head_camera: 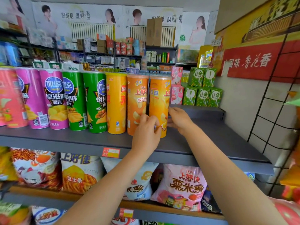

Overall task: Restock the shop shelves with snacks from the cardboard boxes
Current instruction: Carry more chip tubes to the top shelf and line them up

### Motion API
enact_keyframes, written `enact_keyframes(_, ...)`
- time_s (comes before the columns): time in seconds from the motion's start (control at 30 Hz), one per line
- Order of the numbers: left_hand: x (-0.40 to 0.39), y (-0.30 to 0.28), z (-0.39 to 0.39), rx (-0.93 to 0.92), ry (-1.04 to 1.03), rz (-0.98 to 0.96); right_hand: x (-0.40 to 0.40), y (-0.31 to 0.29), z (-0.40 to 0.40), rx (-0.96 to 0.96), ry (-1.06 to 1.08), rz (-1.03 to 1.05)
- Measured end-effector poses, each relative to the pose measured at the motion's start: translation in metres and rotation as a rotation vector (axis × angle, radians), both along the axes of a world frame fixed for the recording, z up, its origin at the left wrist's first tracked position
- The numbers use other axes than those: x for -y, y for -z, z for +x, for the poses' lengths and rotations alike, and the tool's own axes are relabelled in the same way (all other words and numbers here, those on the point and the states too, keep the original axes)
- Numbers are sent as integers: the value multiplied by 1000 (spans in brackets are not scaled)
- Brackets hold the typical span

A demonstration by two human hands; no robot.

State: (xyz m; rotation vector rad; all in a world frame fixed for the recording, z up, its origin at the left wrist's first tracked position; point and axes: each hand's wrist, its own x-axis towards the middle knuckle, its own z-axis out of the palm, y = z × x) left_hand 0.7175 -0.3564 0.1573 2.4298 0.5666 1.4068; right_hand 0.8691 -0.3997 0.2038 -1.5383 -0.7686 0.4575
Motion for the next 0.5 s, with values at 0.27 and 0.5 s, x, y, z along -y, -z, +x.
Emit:
enact_keyframes(0.27,2,26,-98,161,153,-279,35,12,-128,321,339,625)
enact_keyframes(0.5,-68,180,-298,113,-225,-812,-38,135,-287,435,-487,196)
